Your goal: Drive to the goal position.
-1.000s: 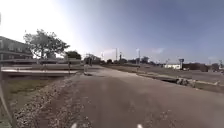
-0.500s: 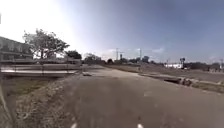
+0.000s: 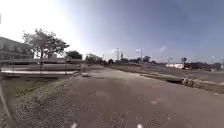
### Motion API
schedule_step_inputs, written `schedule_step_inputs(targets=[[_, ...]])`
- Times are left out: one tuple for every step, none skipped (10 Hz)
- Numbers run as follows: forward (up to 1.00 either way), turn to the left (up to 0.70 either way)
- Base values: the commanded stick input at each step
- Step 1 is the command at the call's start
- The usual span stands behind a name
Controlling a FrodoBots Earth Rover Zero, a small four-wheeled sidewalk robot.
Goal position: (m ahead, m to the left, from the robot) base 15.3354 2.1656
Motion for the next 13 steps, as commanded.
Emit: schedule_step_inputs(targets=[[0.70,0.00],[0.70,0.00],[0.70,0.00],[0.70,0.00],[0.70,0.00],[0.70,0.00],[0.70,0.00],[0.70,0.00],[0.70,0.00],[0.70,0.00],[0.70,0.00],[0.70,0.00],[0.70,0.00]])
